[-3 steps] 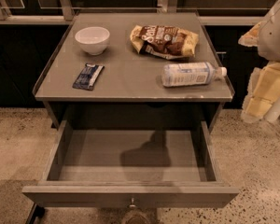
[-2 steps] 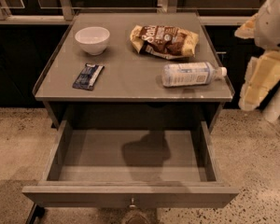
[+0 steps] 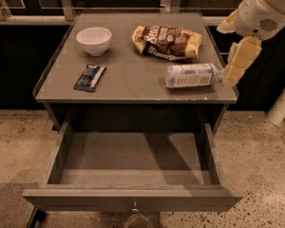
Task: Place blue plastic bottle into top drawer
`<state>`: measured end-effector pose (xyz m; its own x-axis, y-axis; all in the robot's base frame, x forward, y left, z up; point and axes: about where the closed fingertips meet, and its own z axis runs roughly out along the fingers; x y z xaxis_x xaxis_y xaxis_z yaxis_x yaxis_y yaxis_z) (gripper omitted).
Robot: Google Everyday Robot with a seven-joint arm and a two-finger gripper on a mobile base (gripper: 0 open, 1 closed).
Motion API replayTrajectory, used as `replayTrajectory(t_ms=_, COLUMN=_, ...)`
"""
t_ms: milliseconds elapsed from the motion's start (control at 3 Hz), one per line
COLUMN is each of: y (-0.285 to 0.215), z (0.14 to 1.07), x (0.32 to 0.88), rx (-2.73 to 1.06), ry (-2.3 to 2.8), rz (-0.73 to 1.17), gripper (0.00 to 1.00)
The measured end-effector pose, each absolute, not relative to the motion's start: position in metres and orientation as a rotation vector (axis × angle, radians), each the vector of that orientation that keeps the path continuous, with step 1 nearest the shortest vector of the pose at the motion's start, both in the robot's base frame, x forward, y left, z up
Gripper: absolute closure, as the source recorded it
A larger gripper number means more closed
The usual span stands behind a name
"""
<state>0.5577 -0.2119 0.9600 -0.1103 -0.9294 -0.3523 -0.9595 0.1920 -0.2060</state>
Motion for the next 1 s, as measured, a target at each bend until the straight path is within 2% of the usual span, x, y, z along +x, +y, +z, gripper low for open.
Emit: replayTrajectory(t_ms=1000, y=-0.213, z=0.874, x=0.627, rx=-1.675, ry=2.061, rz=0.368, gripper=0.0)
